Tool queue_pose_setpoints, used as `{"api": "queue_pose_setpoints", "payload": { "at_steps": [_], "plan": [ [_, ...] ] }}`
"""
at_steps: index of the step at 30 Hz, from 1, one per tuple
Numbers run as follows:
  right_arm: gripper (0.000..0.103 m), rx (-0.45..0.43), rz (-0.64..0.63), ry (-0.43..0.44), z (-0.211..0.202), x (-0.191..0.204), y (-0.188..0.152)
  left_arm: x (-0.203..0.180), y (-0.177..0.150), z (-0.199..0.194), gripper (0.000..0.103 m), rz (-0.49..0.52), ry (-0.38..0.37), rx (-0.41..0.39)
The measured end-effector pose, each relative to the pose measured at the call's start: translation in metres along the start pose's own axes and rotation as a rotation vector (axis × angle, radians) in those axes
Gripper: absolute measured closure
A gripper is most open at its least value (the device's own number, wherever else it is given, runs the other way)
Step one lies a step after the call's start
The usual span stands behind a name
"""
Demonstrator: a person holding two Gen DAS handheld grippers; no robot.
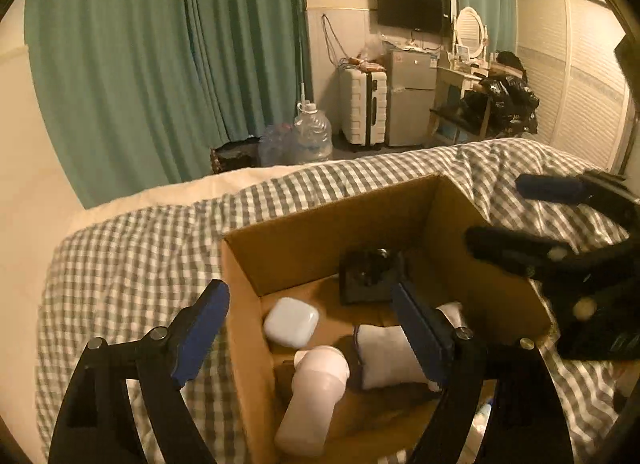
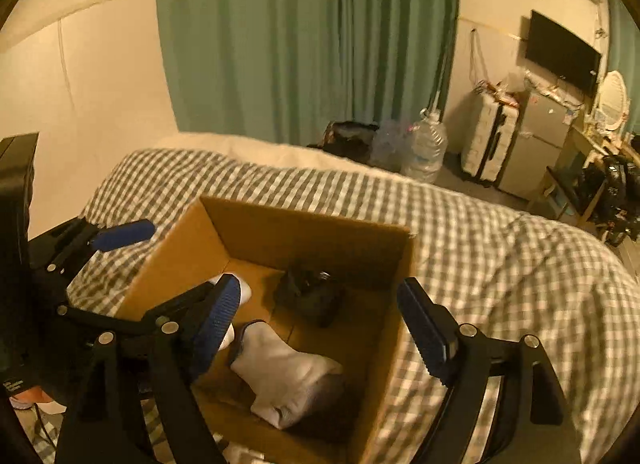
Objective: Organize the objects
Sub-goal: 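Lower earbud case and glasses case into the box and release both, then grasp the tape roll with the left gripper while the right grasps the wipes pack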
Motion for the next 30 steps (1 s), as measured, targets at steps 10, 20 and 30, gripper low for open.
{"api": "queue_pose_setpoints", "payload": {
  "at_steps": [10,20,30],
  "plan": [
    [0.022,-0.039,-0.016,-0.064,-0.101,-0.005,-0.009,0.015,-0.006,-0.078,0.016,-0.031,0.068,-0.018],
    [0.022,0.072,-0.028,-0.048,-0.105,0.022,-0.079,0.020,-0.072,-0.106,0.016,-0.092,0.064,0.023],
    [0.022,0.255,-0.037,-0.032,-0.033,0.046,-0.162,-0.006,-0.140,-0.083,0.016,-0.091,0.013,0.088]
  ]
}}
Point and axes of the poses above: each gripper's, at about its wrist camera, not at the fingertips, and z roughly the way its jaws point, x to its left, y to its top, the point moved 10 cm from there along z, roughly the way its jaws point, and after that the axes turned 3 degrees about -z, right-handed, at the moved point
